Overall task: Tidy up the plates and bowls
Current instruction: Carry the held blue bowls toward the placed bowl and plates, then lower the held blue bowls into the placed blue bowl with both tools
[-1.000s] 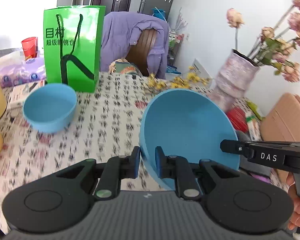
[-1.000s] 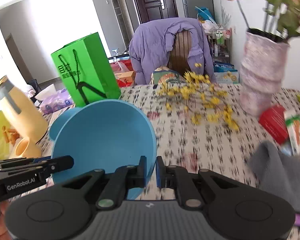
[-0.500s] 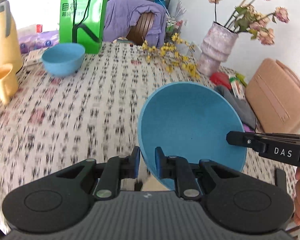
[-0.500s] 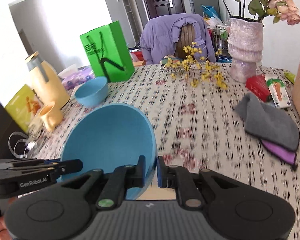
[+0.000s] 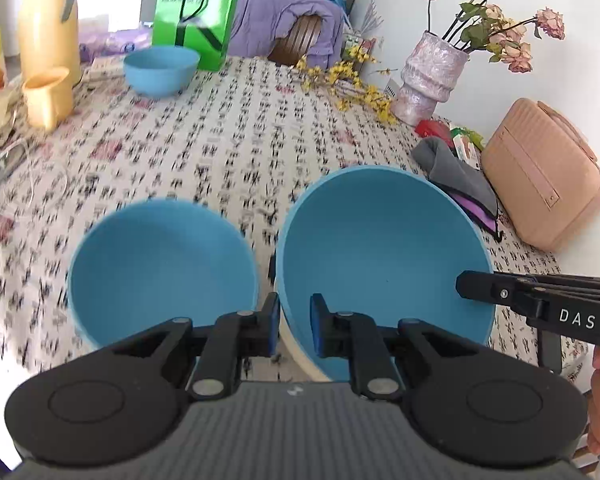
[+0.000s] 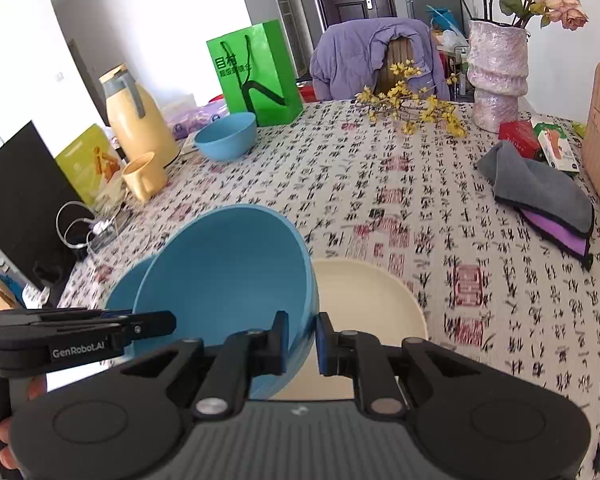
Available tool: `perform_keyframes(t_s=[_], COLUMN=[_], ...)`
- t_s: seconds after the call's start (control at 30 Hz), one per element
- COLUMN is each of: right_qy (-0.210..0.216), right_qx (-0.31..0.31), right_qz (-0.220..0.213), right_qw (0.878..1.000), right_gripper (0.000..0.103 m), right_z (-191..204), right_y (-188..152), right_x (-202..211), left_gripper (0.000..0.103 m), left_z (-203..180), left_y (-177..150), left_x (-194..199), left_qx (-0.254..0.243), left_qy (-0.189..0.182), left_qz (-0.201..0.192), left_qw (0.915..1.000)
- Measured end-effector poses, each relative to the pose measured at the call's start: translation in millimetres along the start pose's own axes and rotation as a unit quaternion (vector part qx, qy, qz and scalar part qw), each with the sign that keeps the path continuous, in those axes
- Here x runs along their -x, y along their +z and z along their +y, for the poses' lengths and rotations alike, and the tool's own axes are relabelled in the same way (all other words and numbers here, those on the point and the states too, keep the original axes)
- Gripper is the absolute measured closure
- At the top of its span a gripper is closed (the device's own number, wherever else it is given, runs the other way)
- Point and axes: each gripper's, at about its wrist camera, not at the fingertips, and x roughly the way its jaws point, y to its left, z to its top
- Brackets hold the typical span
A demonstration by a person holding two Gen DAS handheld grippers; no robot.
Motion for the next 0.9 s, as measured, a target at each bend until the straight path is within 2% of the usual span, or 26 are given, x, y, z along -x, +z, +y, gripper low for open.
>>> perform_keyframes(t_s=[0.17,0.33,0.57,0.77,0.9], right_qy=[0.007,0.011,0.028,0.055,0.069], right_qx=[0.006,0.008,0.019,0.025,0.032], right_qz=[0.010,0.014,0.006,0.002,0.014], right_qw=[1.000,1.000,0.999,0.998,0.997], right_gripper=[0.089,0.089,0.089,0.087,0.087], right_z=[11,18,38,64,84], right_y=[-15,-17,2,24,34], right_x=[3,0,-8,-32,-58], left_gripper=[0.087,0.087,0.087,0.087,0.087], left_z=[8,17,38,75,99], left_y=[-12,-10,3,16,20], left_x=[11,17,32,32,31], left_qx=[-0.001,0.005,0.026,0.046,0.062], left_qy=[0.002,0.002,0.016,0.032,0.047], left_qz=[-0.004,-0.008,-0.039,-0.036,-0.036], left_qw=[1.0000,1.0000,0.9988,0.9978,0.9963])
